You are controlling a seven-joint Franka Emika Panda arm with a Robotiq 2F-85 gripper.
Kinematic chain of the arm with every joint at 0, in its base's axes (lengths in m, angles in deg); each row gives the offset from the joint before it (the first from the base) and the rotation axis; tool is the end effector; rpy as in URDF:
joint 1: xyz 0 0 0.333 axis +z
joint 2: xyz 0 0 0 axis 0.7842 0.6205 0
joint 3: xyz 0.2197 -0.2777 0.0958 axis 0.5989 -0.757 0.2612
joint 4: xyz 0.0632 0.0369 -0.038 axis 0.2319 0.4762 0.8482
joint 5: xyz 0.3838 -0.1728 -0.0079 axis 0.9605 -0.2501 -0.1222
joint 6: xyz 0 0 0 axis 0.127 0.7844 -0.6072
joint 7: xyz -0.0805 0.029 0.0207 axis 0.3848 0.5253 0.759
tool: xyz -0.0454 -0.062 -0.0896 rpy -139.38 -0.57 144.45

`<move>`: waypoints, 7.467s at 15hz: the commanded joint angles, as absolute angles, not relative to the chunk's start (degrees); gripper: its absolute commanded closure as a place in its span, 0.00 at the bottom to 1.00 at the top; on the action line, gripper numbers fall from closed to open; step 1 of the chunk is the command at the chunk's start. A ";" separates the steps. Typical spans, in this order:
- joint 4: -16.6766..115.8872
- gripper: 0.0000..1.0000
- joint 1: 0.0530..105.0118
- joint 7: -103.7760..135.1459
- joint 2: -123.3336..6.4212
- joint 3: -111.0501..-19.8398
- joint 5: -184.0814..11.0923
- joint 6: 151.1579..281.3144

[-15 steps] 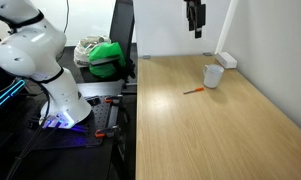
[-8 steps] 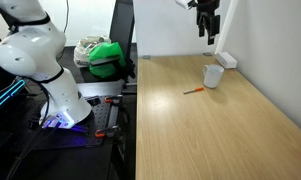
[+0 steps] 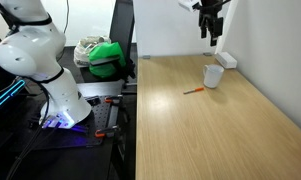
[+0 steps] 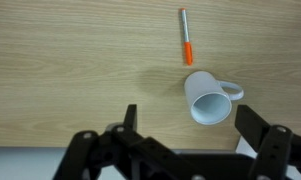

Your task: Move the cup to the right

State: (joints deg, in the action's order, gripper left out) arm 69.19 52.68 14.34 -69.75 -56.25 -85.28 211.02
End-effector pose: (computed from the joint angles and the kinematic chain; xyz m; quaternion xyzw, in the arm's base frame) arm 0.6271 0.0664 0.4792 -0.9942 -0.0104 -0.1067 0.0029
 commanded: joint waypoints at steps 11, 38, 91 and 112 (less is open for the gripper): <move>62.71 0.00 54.62 7.10 -57.44 -57.46 -79.39 226.37; 35.05 0.00 60.18 -4.12 -34.06 -61.84 -81.79 206.57; 8.43 0.97 58.82 4.24 -14.57 -60.53 -80.78 190.66; 22.22 0.97 53.20 -0.11 -23.59 -62.00 -78.14 198.41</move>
State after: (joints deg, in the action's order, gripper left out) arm 14.75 53.58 1.71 -17.97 -61.40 -79.98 195.47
